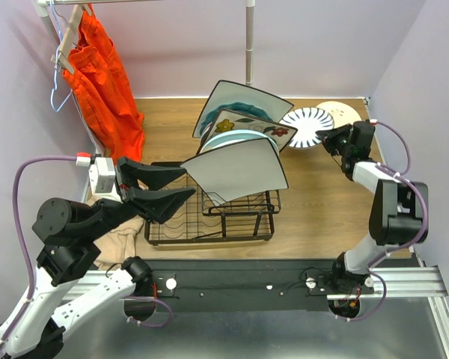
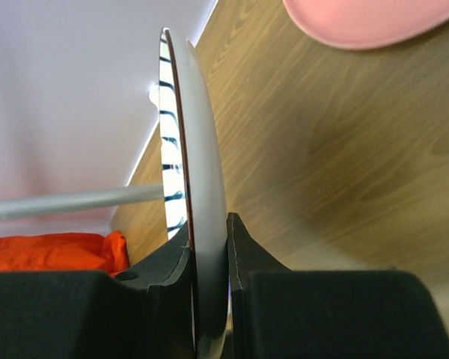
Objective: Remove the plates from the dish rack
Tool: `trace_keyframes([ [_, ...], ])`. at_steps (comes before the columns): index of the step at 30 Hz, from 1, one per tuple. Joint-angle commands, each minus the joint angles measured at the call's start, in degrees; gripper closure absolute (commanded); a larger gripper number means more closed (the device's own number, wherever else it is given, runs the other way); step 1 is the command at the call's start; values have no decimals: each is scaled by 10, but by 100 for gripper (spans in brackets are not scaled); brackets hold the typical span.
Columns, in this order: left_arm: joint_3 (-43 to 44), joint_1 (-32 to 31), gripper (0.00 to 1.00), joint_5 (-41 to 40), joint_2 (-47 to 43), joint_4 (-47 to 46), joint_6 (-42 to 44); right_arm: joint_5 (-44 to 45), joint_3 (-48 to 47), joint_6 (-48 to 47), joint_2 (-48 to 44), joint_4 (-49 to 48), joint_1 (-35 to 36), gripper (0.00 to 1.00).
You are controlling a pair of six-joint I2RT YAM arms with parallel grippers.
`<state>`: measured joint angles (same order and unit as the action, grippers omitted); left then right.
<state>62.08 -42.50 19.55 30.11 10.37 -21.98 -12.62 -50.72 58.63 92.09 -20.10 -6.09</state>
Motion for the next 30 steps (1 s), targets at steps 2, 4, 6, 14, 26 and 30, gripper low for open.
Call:
trace_keyframes([
  [2, 9, -3, 38, -12, 1, 2, 1, 7, -84, 3, 64, -114, 8, 99],
  [4, 9, -3, 38, -12, 5, -1, 1, 11, -95, 3, 82, -118, 13, 99],
  [6, 8, -2, 38, -11, 8, -2, 1, 15, -108, 5, 107, -122, 20, 99],
  [14, 8, -3, 38, -11, 15, -2, 1, 39, -118, 27, 165, -144, 46, 99],
  [26, 15, -2, 38, -9, 32, -6, 6, 73, -113, 25, 217, -157, 60, 73],
  [30, 15, -2, 38, -11, 25, -5, 3, 82, -108, 20, 218, -126, 59, 63],
])
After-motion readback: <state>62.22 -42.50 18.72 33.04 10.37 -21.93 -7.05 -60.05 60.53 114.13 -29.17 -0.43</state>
